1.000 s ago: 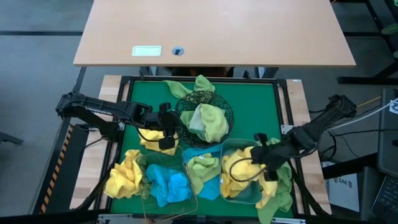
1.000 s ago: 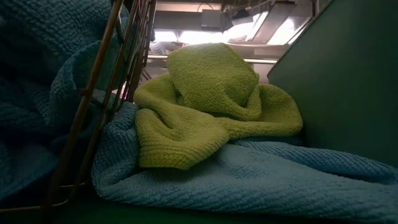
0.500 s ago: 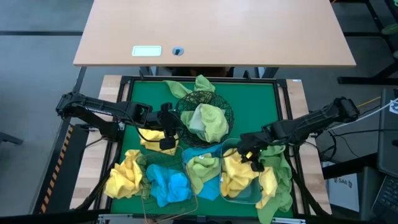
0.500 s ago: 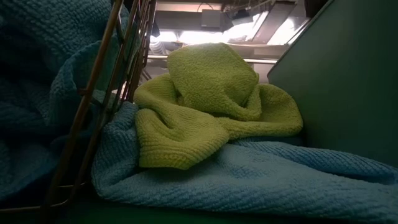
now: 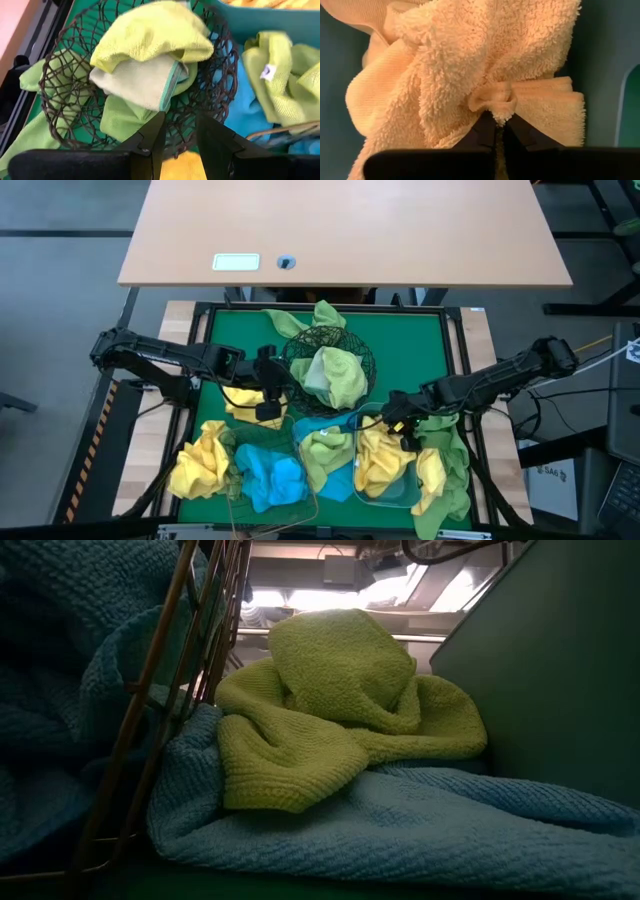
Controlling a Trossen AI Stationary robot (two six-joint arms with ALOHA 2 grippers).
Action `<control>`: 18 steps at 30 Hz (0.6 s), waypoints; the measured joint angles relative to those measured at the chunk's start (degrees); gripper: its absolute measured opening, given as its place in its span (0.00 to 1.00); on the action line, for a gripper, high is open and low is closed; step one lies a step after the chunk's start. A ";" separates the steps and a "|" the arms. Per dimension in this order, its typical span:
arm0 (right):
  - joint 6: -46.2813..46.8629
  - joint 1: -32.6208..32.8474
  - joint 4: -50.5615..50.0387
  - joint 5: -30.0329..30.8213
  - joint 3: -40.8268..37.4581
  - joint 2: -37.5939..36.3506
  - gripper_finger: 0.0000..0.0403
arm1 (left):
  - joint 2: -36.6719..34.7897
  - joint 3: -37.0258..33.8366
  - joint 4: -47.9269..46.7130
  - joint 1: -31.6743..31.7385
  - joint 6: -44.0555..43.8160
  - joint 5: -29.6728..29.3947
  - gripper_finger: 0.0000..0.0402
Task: Sort microfiber towel by color & place in baskets
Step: Put the yellow microfiber cloth into the blue bin
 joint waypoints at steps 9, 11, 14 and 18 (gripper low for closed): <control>0.03 0.00 -0.02 -1.49 0.00 0.00 0.16 | 0.02 0.00 -1.79 0.00 -0.10 -0.18 0.25; 0.03 0.00 -0.04 -1.50 0.00 0.00 0.24 | 0.02 0.00 -2.18 0.00 -1.45 -0.34 0.25; 0.02 0.00 -0.06 -1.51 0.00 0.00 0.36 | 0.02 0.00 -3.86 0.14 -5.78 -0.40 0.25; 0.04 0.00 -0.05 -1.67 0.00 0.00 0.50 | 0.02 0.00 -6.04 0.20 -10.75 -0.44 0.25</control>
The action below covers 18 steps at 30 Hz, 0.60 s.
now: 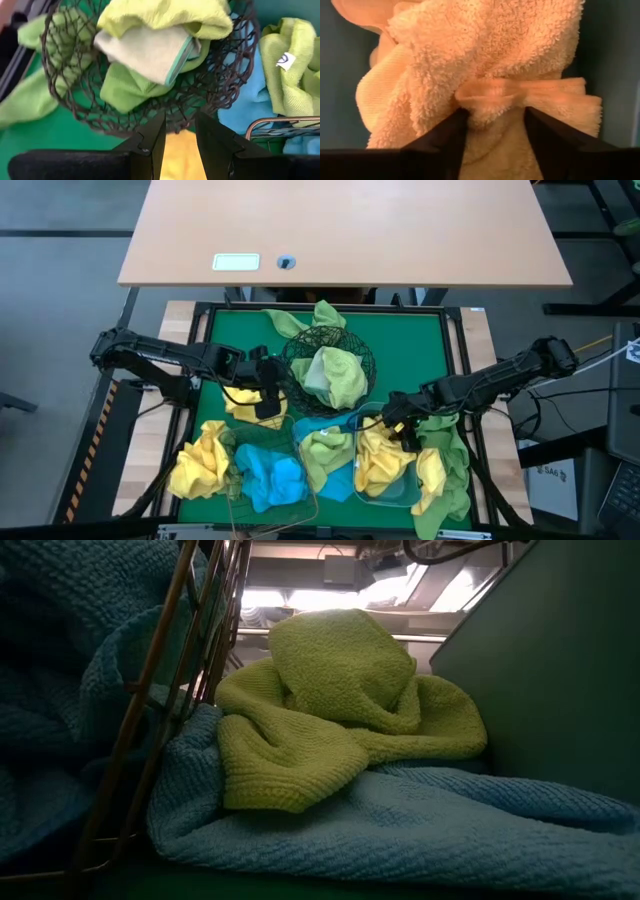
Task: Sort microfiber towel by color & place in baskets
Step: Put the yellow microfiber cloth into the blue bin
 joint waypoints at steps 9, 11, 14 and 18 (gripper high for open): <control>0.09 0.02 0.22 -3.31 0.13 -0.06 0.68 | 0.00 0.00 -5.19 0.00 -7.78 0.46 0.25; 0.07 0.00 0.11 -4.58 0.19 -0.13 0.68 | 0.00 0.00 -5.50 0.00 -8.81 1.07 0.25; 0.20 0.00 -1.60 -7.11 1.49 -0.03 0.67 | 0.19 0.00 -5.92 0.13 -9.55 1.89 0.25; 0.28 0.00 -3.30 -7.45 4.46 0.02 0.65 | 0.60 0.00 -4.51 0.15 -11.96 3.43 0.25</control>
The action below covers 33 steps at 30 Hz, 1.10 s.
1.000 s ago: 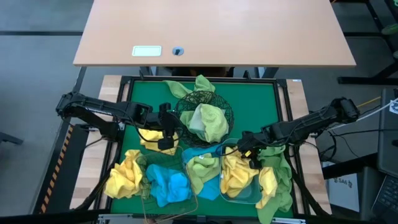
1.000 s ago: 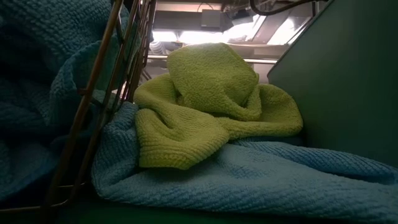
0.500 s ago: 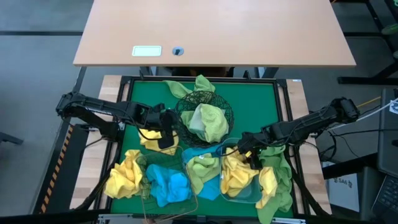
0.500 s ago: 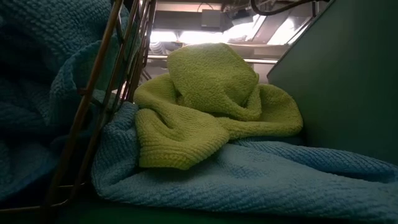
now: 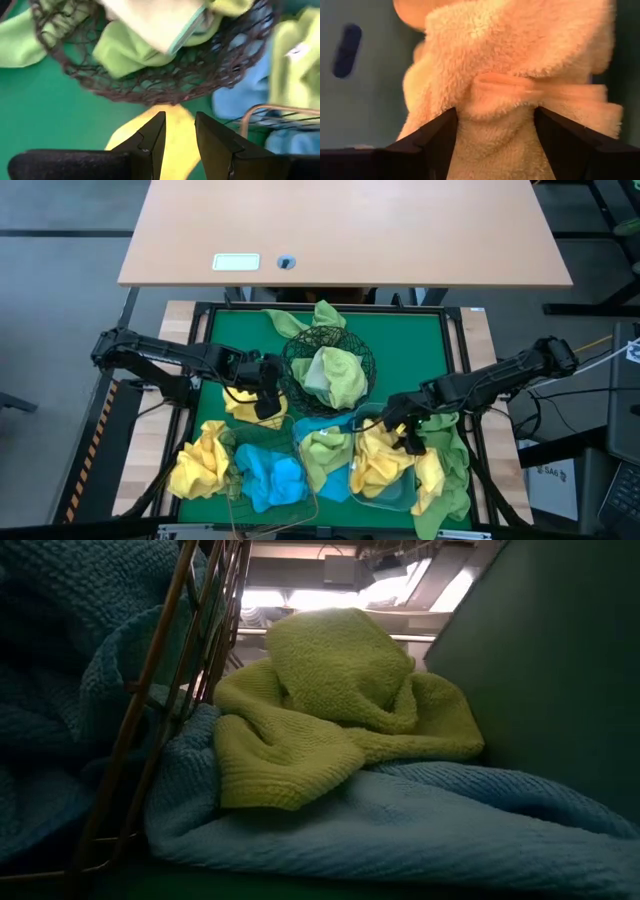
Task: Sort microfiber towel by color & place in baskets
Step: Put the yellow microfiber cloth into the blue bin, then put the green microfiber cloth into the round wire basket
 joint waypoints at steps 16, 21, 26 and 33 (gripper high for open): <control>-0.24 0.00 -9.85 0.15 7.93 -0.20 0.64 | 11.73 0.02 36.39 -9.20 11.52 4.07 0.25; -0.24 0.00 -9.89 0.15 8.09 -0.22 0.64 | 17.20 0.02 41.11 -11.77 12.55 3.99 0.25; -0.24 0.00 -10.05 0.13 8.09 -0.22 0.64 | 21.38 0.02 43.28 -13.24 12.54 3.93 0.25; -0.26 0.00 -11.04 0.11 8.66 -0.22 0.64 | 23.29 0.02 43.10 -13.99 12.53 4.10 0.25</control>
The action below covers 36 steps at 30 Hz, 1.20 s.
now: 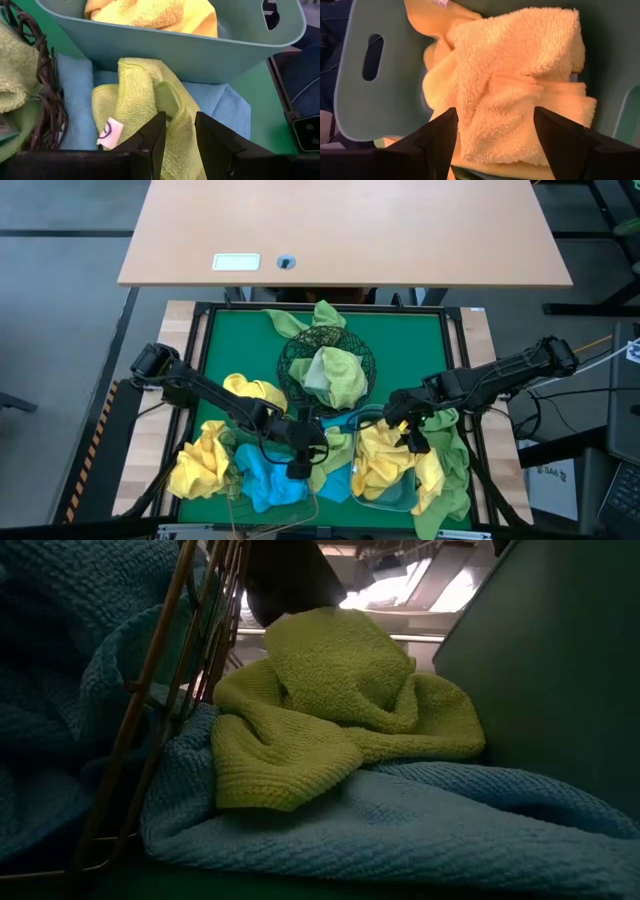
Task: Sort microfiber towel by color & place in baskets
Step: Put the green microfiber cloth into the round wire basket
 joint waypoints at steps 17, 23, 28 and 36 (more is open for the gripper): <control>-0.04 0.00 -3.31 -0.02 8.48 0.00 0.64 | 3.79 0.07 -0.23 0.04 -3.65 2.19 0.25; -0.04 0.00 -4.96 -0.02 8.50 0.00 0.64 | 3.58 0.08 -0.11 0.31 -4.10 1.87 0.21; -0.06 0.04 -6.86 0.06 8.50 -1.10 0.64 | 3.48 2.60 0.13 0.33 -1.64 1.73 0.03; -0.26 0.04 -7.72 1.82 8.50 -2.21 0.64 | 3.43 11.47 -2.45 0.36 2.95 1.04 0.01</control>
